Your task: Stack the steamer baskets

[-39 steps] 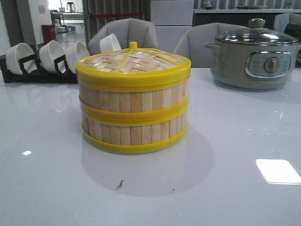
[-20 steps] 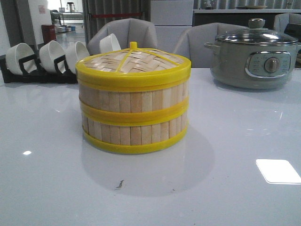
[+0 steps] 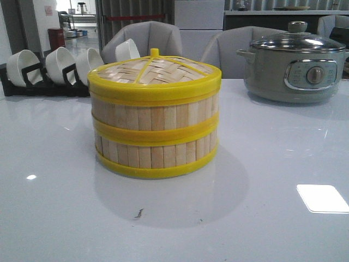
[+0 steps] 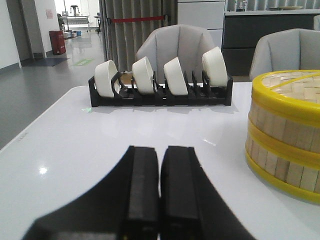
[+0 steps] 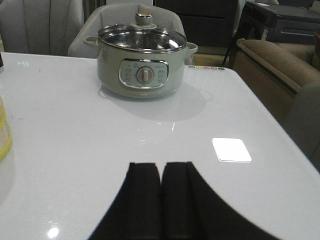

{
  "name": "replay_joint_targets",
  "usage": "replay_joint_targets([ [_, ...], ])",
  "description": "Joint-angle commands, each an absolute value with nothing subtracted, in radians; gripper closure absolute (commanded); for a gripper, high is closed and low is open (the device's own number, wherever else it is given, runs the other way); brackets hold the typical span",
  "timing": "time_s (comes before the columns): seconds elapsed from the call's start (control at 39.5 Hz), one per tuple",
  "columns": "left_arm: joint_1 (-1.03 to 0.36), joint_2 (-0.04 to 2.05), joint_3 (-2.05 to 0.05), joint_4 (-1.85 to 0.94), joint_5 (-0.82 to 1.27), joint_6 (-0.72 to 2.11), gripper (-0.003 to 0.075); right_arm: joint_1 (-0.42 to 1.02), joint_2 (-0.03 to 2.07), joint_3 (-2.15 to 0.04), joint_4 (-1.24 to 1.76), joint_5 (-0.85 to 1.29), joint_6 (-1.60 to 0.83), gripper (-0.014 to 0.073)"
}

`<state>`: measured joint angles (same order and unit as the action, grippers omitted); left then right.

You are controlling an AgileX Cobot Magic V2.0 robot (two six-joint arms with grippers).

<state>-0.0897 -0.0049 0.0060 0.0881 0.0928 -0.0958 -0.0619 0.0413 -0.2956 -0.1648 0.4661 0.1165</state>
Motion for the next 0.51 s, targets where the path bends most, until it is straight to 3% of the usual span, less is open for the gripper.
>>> replay_joint_targets([
  [0.0,-0.089,-0.018,0.007,0.082,0.014,-0.098,0.0634,-0.068,0.054,-0.324,-0.168,0.377,0.114,0.0525],
  [0.48,-0.089,-0.018,0.007,0.082,0.014,-0.098,0.0634,-0.068,0.054,-0.324,-0.178,0.379,0.112,0.0525],
])
